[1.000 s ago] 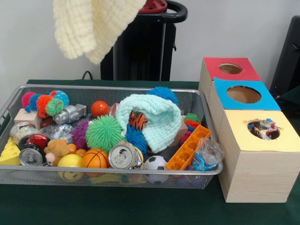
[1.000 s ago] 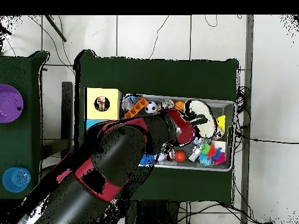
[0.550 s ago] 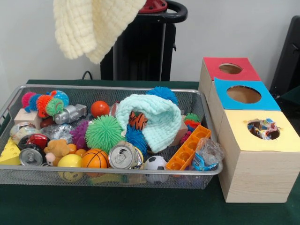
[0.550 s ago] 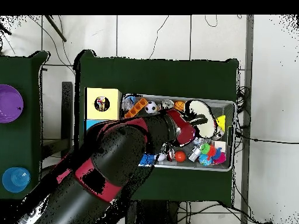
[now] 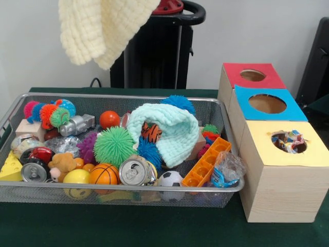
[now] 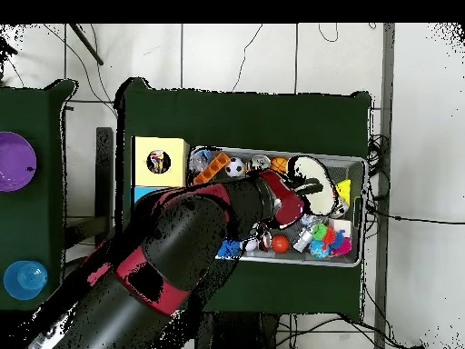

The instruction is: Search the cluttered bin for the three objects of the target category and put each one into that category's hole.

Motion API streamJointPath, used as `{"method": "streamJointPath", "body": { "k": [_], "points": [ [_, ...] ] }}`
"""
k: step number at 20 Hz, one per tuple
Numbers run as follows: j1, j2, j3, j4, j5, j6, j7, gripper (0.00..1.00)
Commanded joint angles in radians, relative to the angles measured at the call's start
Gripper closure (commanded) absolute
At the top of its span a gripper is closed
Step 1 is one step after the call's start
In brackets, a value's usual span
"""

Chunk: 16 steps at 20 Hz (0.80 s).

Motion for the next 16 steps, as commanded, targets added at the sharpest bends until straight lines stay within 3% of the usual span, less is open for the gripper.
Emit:
{"method": "streamJointPath", "body": {
  "k": [1,5,16],
  "points": [
    [-0.021,0.027,0.118,0.092,-0.004,0.048,0.140,1.00],
    [-0.018,0.065,0.133,0.141,0.021,-0.046,0.242,1.00],
    [-0.059,0.116,0.263,0.236,0.131,-0.214,0.331,1.00]
  ]
}}
